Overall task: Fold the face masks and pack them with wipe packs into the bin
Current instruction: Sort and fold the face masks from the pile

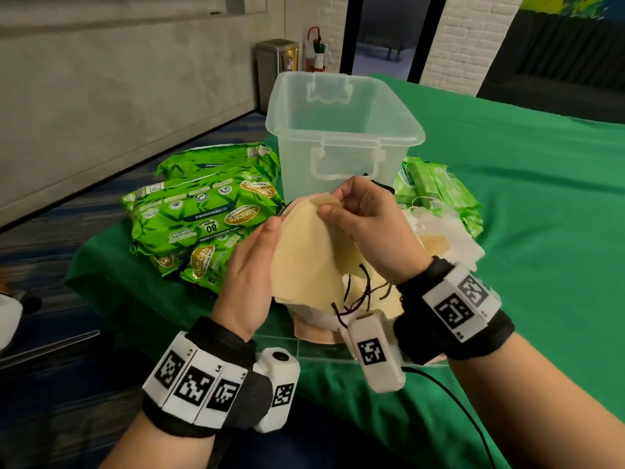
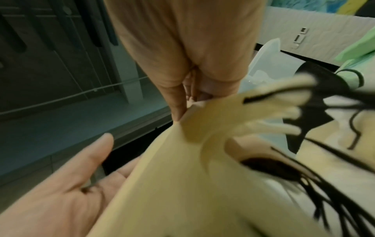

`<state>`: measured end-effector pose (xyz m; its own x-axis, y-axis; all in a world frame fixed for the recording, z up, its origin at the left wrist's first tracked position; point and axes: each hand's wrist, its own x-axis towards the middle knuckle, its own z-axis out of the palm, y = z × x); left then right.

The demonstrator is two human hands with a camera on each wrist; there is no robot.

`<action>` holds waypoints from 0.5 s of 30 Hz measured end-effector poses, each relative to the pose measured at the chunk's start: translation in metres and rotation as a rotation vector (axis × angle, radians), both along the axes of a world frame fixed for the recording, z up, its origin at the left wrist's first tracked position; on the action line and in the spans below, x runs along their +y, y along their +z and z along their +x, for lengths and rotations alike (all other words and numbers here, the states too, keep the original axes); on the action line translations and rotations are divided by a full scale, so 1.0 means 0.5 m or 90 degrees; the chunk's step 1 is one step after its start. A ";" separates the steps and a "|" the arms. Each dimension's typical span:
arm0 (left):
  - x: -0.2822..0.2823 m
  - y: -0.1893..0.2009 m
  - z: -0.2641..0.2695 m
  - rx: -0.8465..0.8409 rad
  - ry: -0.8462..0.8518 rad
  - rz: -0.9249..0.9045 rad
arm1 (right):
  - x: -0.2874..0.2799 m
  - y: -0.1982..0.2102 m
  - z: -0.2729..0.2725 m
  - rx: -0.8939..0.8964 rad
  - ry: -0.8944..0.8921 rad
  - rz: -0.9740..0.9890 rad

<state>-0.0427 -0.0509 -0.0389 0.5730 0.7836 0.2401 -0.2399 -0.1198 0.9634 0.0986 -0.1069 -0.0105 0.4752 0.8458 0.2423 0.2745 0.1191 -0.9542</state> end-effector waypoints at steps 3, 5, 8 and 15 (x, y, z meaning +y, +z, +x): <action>0.009 -0.008 0.000 0.007 -0.021 0.018 | 0.007 -0.007 -0.008 -0.024 -0.042 -0.017; 0.015 -0.021 0.001 0.034 -0.022 0.040 | 0.010 -0.014 -0.011 -0.035 -0.064 -0.031; 0.013 -0.031 0.001 0.040 -0.017 0.045 | 0.011 -0.019 -0.015 -0.037 -0.100 -0.032; 0.013 -0.028 0.002 -0.013 0.013 0.056 | -0.004 -0.023 -0.012 -0.069 -0.069 -0.105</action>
